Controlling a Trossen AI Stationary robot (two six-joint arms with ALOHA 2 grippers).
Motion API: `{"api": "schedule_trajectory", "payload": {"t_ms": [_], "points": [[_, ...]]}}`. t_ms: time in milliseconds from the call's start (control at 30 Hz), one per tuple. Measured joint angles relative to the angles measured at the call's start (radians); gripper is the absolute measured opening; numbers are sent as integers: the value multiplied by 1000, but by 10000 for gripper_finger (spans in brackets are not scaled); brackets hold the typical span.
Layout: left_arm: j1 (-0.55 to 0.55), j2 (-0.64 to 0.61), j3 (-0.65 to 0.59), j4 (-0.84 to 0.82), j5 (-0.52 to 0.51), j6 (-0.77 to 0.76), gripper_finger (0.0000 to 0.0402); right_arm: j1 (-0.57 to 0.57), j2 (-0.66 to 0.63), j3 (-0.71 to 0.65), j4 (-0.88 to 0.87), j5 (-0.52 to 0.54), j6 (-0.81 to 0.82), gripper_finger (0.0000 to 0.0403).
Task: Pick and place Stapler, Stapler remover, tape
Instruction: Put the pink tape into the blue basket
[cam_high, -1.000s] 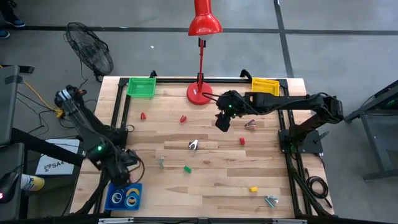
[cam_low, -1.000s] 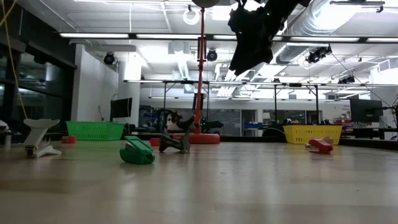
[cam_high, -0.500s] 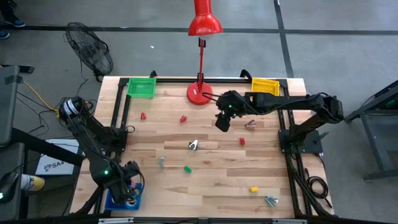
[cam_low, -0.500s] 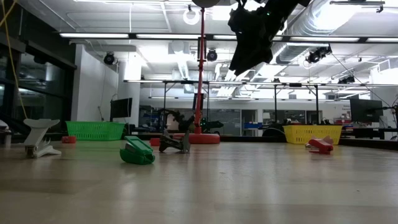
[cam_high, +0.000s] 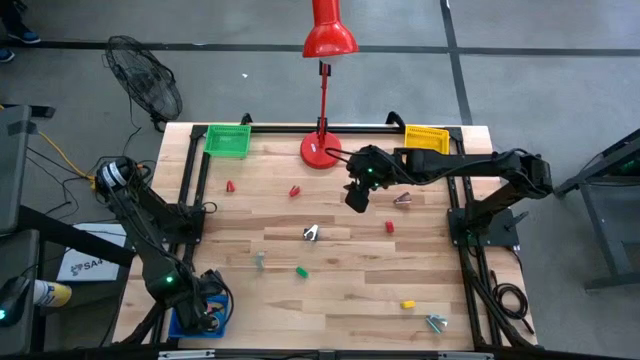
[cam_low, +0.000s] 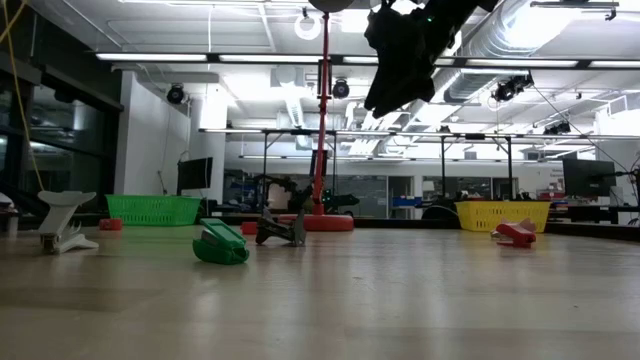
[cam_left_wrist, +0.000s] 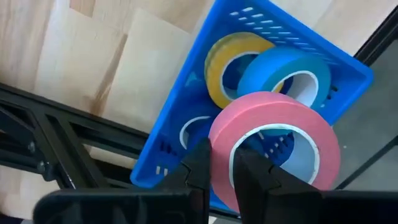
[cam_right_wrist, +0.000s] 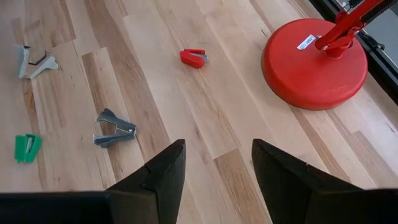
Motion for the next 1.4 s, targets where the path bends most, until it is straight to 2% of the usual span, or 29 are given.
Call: {"api": "schedule_trajectory", "payload": {"t_ms": [400, 633, 767, 1100, 1400], "points": [[0, 0, 0, 36, 28, 6, 40, 8, 0, 0, 0, -5, -31, 177], [-39, 0, -1, -11, -48, -113, 40, 13, 0, 0, -1, -5, -41, 177], [-63, 0, -1, -18, -57, -168, 39, 13, 0, 0, -4, -5, -41, 177], [-63, 0, 64, -125, -100, -177, 34, 13, 0, 0, -5, -8, -46, 177], [-63, 11, 65, -93, -86, -172, 34, 13, 0, 0, -5, -8, -49, 177]]}}
